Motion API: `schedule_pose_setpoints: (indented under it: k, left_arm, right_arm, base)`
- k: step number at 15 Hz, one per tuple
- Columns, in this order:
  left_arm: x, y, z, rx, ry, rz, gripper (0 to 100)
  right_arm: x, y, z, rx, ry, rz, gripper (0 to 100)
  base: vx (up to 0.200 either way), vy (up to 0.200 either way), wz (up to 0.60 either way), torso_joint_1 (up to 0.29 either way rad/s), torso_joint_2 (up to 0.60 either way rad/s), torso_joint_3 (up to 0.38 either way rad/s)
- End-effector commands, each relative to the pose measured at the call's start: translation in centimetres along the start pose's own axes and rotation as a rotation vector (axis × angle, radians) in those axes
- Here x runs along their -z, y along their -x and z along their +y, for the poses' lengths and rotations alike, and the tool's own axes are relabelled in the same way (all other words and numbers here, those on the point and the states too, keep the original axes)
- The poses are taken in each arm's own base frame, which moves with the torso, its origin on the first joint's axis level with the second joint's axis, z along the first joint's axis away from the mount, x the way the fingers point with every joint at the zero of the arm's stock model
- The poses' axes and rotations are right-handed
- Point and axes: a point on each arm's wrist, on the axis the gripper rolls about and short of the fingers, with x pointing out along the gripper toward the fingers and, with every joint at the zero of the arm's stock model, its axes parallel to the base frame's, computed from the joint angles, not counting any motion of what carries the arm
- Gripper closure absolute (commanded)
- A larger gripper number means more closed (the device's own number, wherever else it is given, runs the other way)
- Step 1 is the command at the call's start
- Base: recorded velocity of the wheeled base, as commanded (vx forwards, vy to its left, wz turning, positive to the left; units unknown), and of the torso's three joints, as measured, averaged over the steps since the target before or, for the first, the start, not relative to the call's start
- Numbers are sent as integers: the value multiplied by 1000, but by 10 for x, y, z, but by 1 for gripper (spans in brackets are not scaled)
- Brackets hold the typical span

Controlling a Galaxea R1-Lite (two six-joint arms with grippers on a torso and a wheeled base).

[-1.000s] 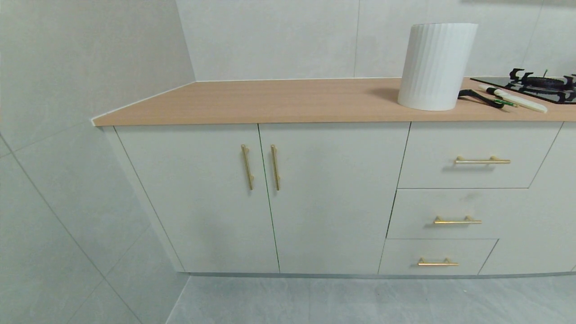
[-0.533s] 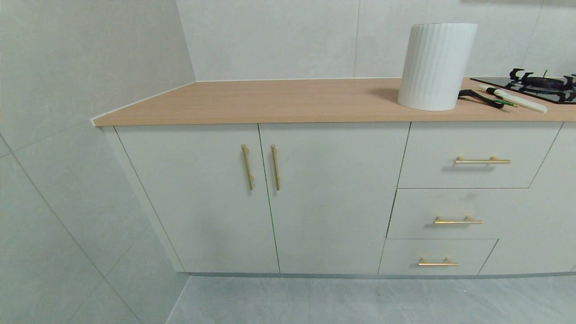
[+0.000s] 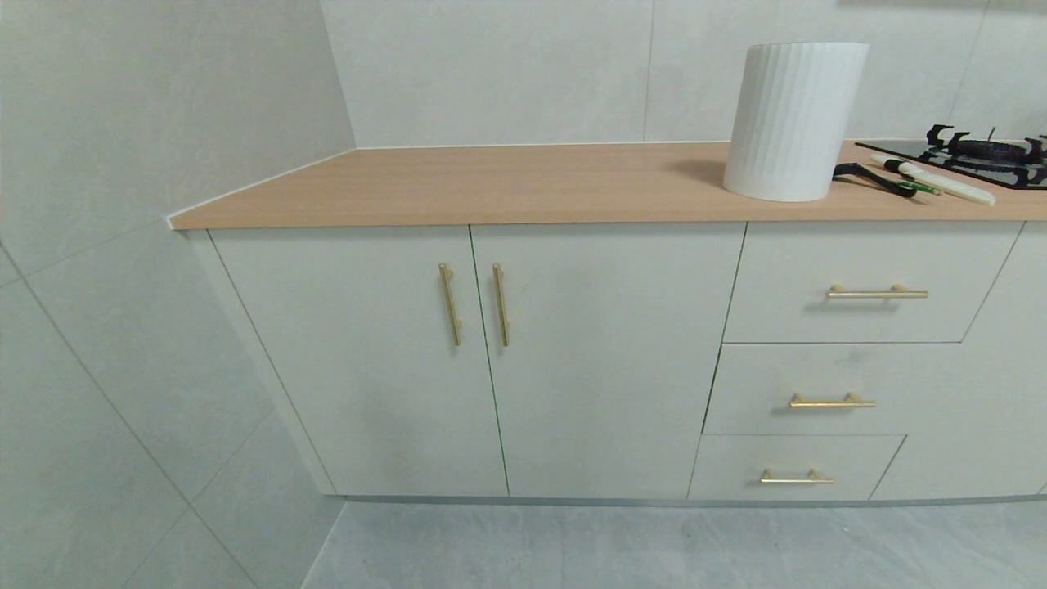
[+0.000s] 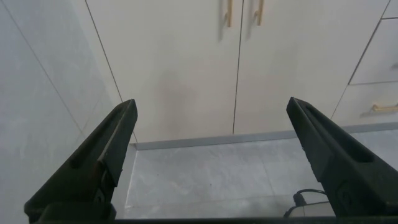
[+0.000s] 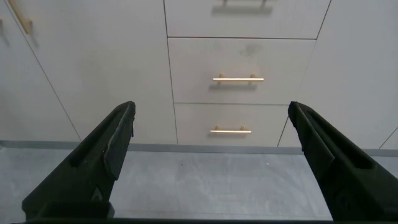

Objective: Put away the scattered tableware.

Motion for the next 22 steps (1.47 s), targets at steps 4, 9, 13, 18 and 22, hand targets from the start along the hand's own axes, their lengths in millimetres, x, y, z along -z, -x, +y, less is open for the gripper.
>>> schedule_pose_setpoints:
  k: [4,9,13,18,22]
  left_arm:
    - [0,0,0,0,0,0,0]
    - [0,0,0,0,0,2,0]
    - [0,0,0,0,0,2,0]
    - [0,0,0,0,0,2,0]
    - [0,0,0,0,0,2,0]
  right_arm:
    - [0,0,0,1,-1,3,0]
    - [0,0,0,1,-2,3,0]
    - [0,0,0,1,-2,3,0]
    - [0,0,0,1,-2,3,0]
    - [0,0,0,1,-2,3,0]
  base:
    - [0,-200,0,4,1,4]
    - [0,-200,0,3,-1,0]
    - [0,-200,0,2,4,0]
    - [0,0,0,0,0,0]
    - [0,0,0,0,0,0]
